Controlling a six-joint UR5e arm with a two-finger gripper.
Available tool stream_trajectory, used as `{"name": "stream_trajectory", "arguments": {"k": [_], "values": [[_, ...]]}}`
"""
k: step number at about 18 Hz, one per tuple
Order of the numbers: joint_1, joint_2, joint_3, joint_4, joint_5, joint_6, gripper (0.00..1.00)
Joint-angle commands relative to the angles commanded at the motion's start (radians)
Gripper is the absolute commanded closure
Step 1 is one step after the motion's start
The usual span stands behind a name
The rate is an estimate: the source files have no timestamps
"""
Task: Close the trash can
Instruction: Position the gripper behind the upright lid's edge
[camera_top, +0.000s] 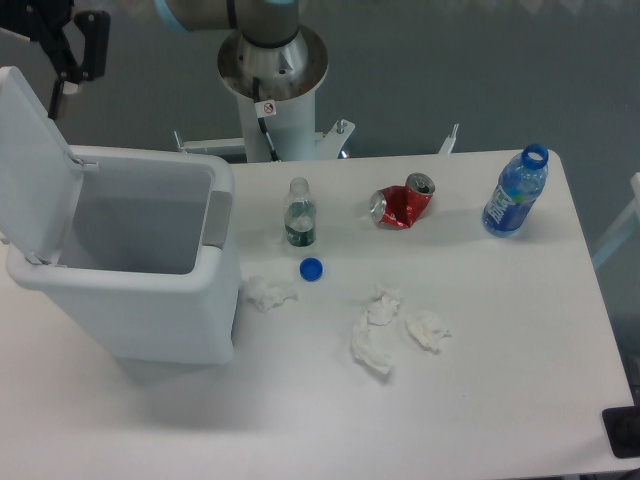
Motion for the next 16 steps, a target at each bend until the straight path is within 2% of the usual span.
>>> {"name": "stream_trajectory", "arguments": {"k": [16], "values": [[-0.028, -0.003, -0.038, 0.0, 0.055, 0.012, 0.0]]}}
